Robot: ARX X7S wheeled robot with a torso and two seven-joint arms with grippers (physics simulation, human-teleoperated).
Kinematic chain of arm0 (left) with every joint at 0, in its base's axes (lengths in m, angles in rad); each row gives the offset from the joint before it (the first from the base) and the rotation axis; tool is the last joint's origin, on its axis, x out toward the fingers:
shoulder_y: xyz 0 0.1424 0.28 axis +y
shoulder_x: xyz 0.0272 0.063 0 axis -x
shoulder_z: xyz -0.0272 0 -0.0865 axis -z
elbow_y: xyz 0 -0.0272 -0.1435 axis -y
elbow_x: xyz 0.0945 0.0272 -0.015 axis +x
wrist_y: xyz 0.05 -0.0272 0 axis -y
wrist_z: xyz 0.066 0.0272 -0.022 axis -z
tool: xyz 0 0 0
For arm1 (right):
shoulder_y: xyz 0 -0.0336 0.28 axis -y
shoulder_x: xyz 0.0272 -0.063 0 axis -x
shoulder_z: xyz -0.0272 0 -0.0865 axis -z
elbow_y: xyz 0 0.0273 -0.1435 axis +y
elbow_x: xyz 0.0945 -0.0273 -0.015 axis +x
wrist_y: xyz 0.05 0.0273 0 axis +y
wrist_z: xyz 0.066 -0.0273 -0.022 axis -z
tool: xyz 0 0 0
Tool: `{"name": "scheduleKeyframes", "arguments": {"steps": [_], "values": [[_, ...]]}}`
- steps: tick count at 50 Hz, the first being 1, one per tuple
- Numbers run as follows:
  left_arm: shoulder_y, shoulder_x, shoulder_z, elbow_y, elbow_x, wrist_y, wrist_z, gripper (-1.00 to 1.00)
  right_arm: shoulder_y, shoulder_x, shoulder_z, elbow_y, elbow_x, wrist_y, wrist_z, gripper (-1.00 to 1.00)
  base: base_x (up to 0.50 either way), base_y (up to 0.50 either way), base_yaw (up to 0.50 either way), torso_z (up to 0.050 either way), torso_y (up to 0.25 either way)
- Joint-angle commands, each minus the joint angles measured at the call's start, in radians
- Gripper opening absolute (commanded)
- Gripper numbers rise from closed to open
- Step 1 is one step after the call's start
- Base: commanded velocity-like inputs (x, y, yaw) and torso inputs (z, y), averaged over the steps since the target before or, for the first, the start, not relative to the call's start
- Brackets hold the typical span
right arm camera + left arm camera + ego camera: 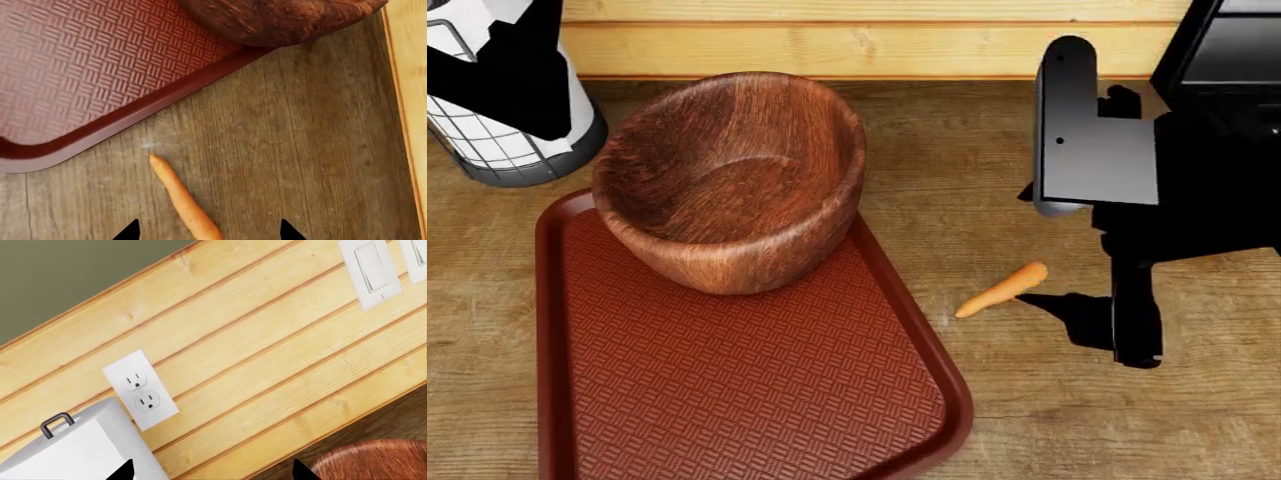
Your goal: Place the two vegetables and bowl onto the tray for setting up a vegetable dip station.
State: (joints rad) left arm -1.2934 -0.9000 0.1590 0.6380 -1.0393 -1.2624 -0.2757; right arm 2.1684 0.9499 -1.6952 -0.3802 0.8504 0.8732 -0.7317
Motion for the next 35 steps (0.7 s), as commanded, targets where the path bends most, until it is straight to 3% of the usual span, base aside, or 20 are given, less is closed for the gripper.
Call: {"name": "scheduleKeyframes", "arguments": {"steps": [1, 35], "values": [[0.009, -0.002, 0.006, -0.003, 0.003, 0.01, -0.001, 1.0, -0.03, -0.012, -0.006, 0.001, -0.006, -0.007, -0.012, 1.0, 0.0, 0.0, 0.0, 0.0, 0.0], [0.029, -0.012, 0.0, -0.006, -0.009, 0.03, -0.011, 1.0, -0.119, -0.076, -0.011, 0.09, -0.03, -0.028, 0.005, 1.0, 0.0, 0.0, 0.0, 0.0, 0.0]]}}
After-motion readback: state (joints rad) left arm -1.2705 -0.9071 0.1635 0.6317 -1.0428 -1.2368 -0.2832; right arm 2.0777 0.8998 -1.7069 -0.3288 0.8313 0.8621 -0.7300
